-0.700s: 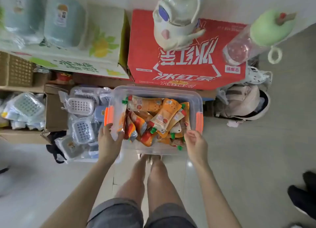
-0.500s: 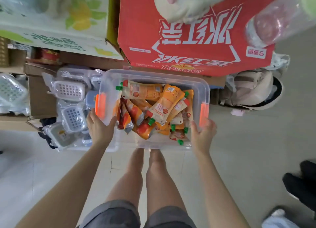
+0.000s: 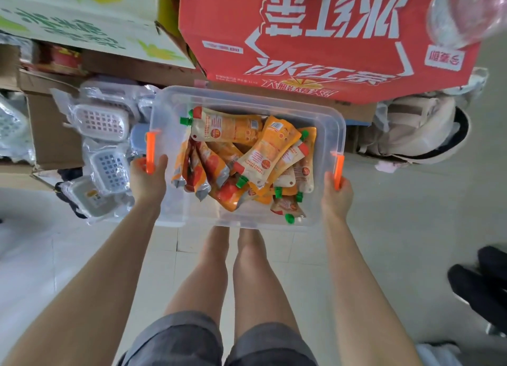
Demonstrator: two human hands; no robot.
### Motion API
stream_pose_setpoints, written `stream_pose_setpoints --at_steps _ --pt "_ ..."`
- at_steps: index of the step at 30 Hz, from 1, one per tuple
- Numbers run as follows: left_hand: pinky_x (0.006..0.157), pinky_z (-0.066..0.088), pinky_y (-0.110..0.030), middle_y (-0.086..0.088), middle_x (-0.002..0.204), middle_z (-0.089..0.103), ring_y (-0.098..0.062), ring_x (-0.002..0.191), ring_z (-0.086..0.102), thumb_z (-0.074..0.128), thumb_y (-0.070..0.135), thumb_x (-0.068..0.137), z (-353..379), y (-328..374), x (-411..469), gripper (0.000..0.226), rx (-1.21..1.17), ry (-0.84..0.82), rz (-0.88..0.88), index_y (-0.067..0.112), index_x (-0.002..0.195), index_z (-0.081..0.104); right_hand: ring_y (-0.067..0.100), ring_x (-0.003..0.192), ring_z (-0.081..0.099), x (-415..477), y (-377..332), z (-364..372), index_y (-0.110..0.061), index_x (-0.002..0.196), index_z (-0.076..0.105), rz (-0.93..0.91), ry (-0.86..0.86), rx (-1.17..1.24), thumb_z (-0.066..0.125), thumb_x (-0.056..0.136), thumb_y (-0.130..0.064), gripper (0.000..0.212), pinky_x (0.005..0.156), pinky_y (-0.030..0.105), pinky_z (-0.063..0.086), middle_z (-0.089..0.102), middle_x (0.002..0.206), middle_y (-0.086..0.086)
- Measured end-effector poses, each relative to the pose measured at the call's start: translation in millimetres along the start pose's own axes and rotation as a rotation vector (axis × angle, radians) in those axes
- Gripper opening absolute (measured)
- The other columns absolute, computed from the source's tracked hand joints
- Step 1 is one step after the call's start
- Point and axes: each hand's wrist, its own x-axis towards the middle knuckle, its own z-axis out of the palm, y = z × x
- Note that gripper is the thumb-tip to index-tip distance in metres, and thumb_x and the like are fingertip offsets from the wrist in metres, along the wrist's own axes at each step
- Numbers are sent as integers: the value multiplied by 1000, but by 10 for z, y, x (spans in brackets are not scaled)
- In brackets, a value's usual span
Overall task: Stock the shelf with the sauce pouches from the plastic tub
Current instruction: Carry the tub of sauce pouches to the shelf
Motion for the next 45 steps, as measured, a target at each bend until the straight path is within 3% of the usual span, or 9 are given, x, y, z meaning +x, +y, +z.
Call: stream_pose_setpoints --at_steps 4,9,14,21,24,27,36,39,45 --pt "55 34 -28 -7 72 47 -21 68 45 57 42 89 -203 -69 -89 35 -101 -33 -11 8 87 50 14 68 50 -205 -46 -168 -6 90 56 -28 7 77 57 92 -30 24 56 21 38 55 81 6" --pt "54 34 -26 -10 75 47 -21 68 46 55 45 90 -668 -273 -532 39 -201 20 9 7 85 49 7 58 46 -611 -250 -491 -17 73 53 -152 -24 80 59 90 -38 28 53 23 35 49 65 -5" --pt "57 33 -27 0 64 39 -15 60 41 57 43 90 -1127 -625 -1132 35 -434 107 -36 13 77 45 14 75 56 -969 -409 -747 -16 88 59 -297 -191 26 58 91 -43 27 76 32 47 58 78 -4" --pt "56 30 -25 0 67 41 -12 58 39 60 47 86 -1348 -1397 -2157 38 -776 404 -329 22 69 38 13 64 49 -1464 -688 -737 -12 83 56 -554 -427 -100 60 90 -41 30 67 32 43 50 68 -4" --pt "56 28 -27 -2 63 38 -14 56 36 61 46 86 -1379 -1800 -2571 40 -893 493 -427 18 67 40 9 63 47 -1759 -753 -591 -11 85 56 -686 -518 -194 60 90 -40 30 59 26 39 49 68 -7" --pt "53 29 -25 -3 61 40 -15 54 37 62 44 86 -1418 -2195 -2929 40 -1010 607 -519 9 73 46 8 57 43 -2123 -711 -410 -21 71 49 -790 -630 -289 59 90 -41 29 52 24 32 46 63 -7" --pt "56 36 -28 -8 70 51 -19 60 46 70 42 80 -1562 -3566 -3775 41 -1358 1009 -837 7 86 50 11 52 40 -3692 -20 410 -14 62 48 -1113 -928 -593 58 91 -36 38 45 16 33 45 57 -1" --pt "66 36 -31 -13 82 53 -21 76 48 69 47 80 -1679 -4158 -3980 47 -1402 1072 -904 4 88 52 10 51 39 -4309 438 694 -15 62 48 -1178 -985 -676 57 92 -37 39 45 19 32 45 58 -1" --pt "69 36 -32 -12 86 53 -19 78 46 71 46 78 -1921 -5142 -4404 42 -1580 1267 -1033 9 82 52 11 53 42 -5485 1423 1163 -16 70 48 -1253 -1156 -815 60 88 -47 37 48 23 31 46 61 -3"
